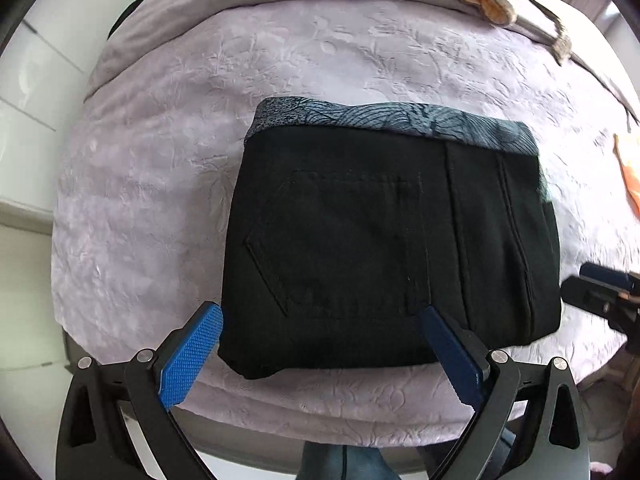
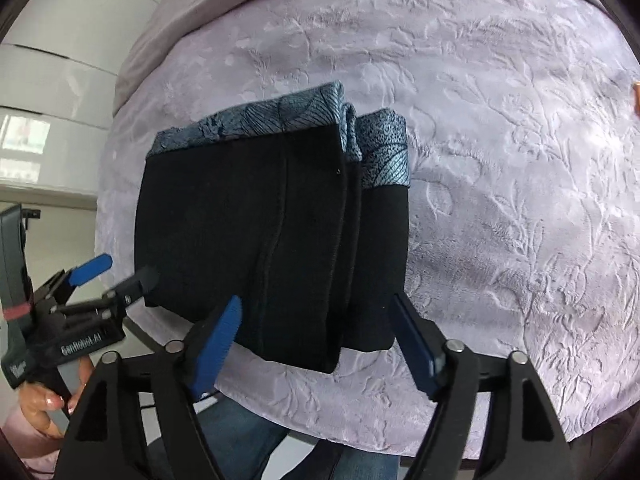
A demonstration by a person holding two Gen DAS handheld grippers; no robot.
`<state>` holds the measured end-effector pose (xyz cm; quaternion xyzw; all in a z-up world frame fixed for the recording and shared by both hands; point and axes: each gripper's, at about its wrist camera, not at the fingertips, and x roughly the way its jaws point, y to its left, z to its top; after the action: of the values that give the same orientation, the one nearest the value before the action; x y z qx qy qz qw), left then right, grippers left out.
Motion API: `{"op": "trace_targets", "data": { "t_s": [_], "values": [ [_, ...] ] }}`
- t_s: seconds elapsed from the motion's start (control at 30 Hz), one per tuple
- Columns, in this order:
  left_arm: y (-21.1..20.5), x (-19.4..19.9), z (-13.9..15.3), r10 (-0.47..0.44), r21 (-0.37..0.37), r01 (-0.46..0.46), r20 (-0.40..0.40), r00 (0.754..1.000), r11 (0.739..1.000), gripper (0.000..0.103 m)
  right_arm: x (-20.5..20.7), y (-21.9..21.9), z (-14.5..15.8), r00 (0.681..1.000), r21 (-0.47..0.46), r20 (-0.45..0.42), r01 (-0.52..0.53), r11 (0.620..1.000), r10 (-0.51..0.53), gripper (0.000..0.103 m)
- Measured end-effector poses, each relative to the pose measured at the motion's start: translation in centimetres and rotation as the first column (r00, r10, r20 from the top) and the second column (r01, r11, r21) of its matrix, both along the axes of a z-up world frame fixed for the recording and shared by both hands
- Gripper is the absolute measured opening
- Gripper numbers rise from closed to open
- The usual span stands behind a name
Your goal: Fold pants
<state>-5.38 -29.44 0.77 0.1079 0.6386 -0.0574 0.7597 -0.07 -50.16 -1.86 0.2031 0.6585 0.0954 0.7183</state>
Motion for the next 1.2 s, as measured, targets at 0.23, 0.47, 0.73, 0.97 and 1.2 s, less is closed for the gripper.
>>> {"op": "trace_targets", "data": {
  "t_s": [0.23,0.47,0.73,0.97,1.2],
  "values": [
    [0.9,-1.4,0.0,-0.077,-0.016,0.077,0.014,0.997,0.997,0.101,-1.9,1.2,0.8,0.997,-0.108,0.032,0.073,0.991,-0.070,0.088],
    [2.5,-3.5,0.4,-0.135,-0.006,0.135,0.028,0.990,0.991,0.101,-4.6,4.3,0.5,0.993,-0.173,-0.008,0.117,0.978,-0.120,0.088],
    [4.0,-3.9,1.2,-0.103,-0.022,0.105,0.063,0.993,0.994,0.101,-5.5,6.7,2.4,0.991,-0.209,0.036,0.133,0.969,-0.128,0.088],
    [4.3,-4.6,2.4,-0.115,-0.047,0.120,0.092,0.989,0.992,0.101,-6.3,7.7,4.2,0.987,-0.246,0.076,0.157,0.957,-0.143,0.088],
    [5.2,-5.5,3.1,-0.132,-0.049,0.138,0.112,0.985,0.989,0.101,-7.5,8.4,4.9,0.981,-0.259,0.093,0.188,0.947,-0.169,0.088]
  ]
}}
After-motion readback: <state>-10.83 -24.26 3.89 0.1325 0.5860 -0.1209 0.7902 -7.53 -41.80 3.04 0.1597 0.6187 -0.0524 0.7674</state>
